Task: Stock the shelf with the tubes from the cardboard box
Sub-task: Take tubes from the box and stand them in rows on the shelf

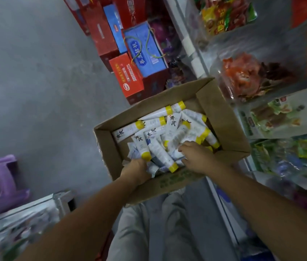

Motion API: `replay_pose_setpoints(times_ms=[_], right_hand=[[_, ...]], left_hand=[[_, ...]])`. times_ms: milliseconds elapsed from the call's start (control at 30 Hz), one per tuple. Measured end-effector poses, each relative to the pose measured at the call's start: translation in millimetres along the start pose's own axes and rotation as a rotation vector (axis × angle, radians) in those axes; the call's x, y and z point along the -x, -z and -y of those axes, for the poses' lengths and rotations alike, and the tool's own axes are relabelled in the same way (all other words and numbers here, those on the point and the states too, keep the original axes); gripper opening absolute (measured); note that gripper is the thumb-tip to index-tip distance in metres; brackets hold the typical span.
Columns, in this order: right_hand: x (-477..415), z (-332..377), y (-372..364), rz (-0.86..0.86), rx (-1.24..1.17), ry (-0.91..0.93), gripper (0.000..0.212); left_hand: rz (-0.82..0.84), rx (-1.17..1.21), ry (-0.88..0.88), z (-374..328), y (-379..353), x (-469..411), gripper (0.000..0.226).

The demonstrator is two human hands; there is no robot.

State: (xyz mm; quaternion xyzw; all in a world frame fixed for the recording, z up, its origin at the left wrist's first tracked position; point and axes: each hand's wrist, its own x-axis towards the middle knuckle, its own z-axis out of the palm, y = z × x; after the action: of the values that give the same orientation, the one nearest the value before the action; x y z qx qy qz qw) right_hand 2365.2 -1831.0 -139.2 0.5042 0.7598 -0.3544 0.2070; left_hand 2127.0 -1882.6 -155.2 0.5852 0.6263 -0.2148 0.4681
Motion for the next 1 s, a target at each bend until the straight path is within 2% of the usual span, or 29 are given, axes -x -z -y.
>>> replay_pose_setpoints(times_ms=[167, 267, 433, 567, 700, 800, 933, 1000], right_hand=[[-18, -1, -10, -0.018, 0.144, 0.027, 0.032], [-25, -2, -15, -0.003, 0.191, 0.03, 0.032], [-37, 1, -22, 0.009, 0.192, -0.007, 0.037], [-47, 8, -24, 0.005, 0.226, -0.051, 0.039], [-50, 8, -31, -0.009, 0.229, -0.065, 0.033], [-50, 4, -36, -0.039, 0.205, -0.068, 0.036], [-51, 5, -38, -0.023, 0.239, -0.066, 0.038], [-51, 7, -39, 0.004, 0.31, -0.054, 0.042]], left_hand=[[0.056, 0.26, 0.188, 7, -19, -23, 0.034], [0.076, 0.472, 0.358, 10, -27, -32, 0.034], [-0.025, 1.028, 0.663, 13, -51, -53, 0.054], [-0.103, 1.43, 0.826, 6, -58, -50, 0.022], [-0.011, 1.518, 0.835, 15, -71, -67, 0.024], [-0.053, 1.577, 0.894, 21, -85, -86, 0.041], [-0.103, 1.647, 0.865, 6, -72, -72, 0.044], [-0.09, 1.611, 0.856, 6, -75, -73, 0.045]])
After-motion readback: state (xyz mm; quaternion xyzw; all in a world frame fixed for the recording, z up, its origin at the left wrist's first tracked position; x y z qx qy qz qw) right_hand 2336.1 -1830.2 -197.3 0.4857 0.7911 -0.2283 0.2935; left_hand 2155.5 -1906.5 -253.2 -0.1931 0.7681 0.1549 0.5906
